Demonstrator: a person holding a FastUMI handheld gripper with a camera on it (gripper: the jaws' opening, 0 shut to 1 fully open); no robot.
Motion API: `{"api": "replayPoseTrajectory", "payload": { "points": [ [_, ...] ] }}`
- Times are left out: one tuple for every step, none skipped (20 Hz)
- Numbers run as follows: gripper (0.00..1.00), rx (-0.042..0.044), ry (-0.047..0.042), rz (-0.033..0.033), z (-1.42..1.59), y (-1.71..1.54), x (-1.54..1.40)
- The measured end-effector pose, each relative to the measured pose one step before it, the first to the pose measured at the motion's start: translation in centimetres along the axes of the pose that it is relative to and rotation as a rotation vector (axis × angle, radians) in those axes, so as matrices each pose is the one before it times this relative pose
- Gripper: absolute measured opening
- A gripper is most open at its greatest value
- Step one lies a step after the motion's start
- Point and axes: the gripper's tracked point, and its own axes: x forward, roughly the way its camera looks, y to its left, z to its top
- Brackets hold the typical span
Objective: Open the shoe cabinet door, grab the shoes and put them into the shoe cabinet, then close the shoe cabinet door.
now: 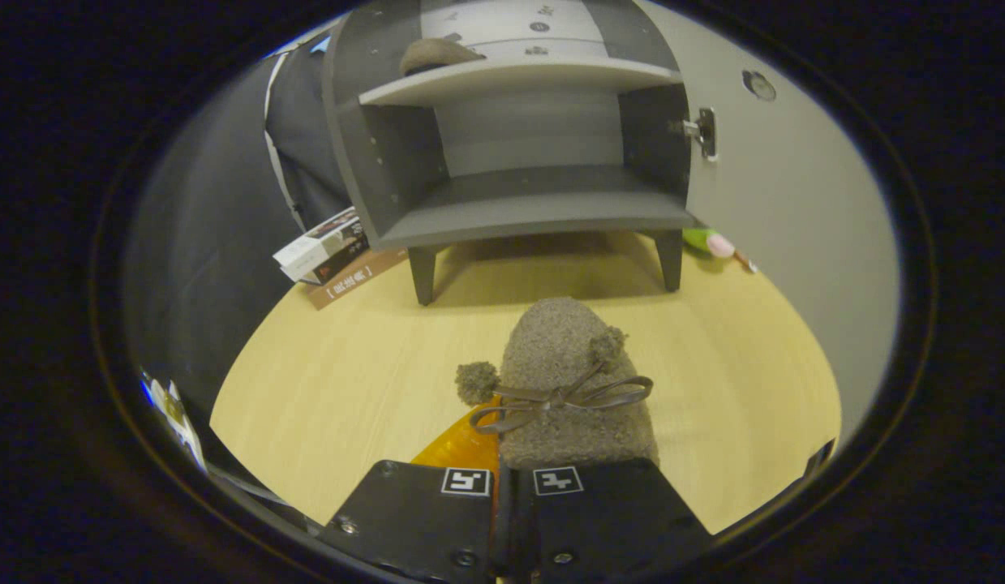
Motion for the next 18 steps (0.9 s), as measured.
{"api": "replayPoseTrajectory", "payload": {
  "points": [
    [0.07,-0.01169,-0.02843,-0.00379,1.166,0.139,-1.208],
    [0.07,-0.01194,-0.02098,-0.00222,1.154,0.065,-1.188],
    [0.07,-0.01675,-0.02871,-0.00115,1.346,0.183,-1.448],
    [0.06,-0.0097,-0.02584,0.00235,1.277,0.348,-1.166],
    [0.06,-0.01237,-0.03317,0.00695,1.681,0.434,-1.415],
    [0.07,-0.00695,-0.02935,0.00278,1.427,0.398,-1.147],
    [0.07,-0.01526,-0.02855,0.00099,1.561,0.322,-1.162],
    [0.07,-0.00937,-0.03084,0.00287,1.696,0.297,-1.173],
    [0.07,-0.00816,-0.02604,0.00282,1.768,0.279,-0.949],
    [0.06,-0.01487,-0.02928,-0.0041,1.766,0.055,-0.924],
    [0.06,-0.01738,-0.02342,-0.00765,1.707,0.085,-0.428],
    [0.06,-0.01496,-0.02854,-0.00495,1.56,-0.215,-0.471],
    [0.06,-0.01185,-0.02819,-0.00727,1.962,-0.103,-0.189],
    [0.06,-0.00913,-0.01888,-0.00476,1.393,-0.18,0.055],
    [0.06,-0.00208,-0.02174,-0.00832,1.705,-0.237,0.263],
    [0.06,-0.0029,-0.0225,-0.00921,1.748,-0.389,0.353],
    [0.07,-0.00572,-0.0198,-0.00761,1.808,-0.305,0.494],
    [0.06,-0.00667,-0.02295,-0.00872,1.655,-0.246,0.756]
  ]
}}
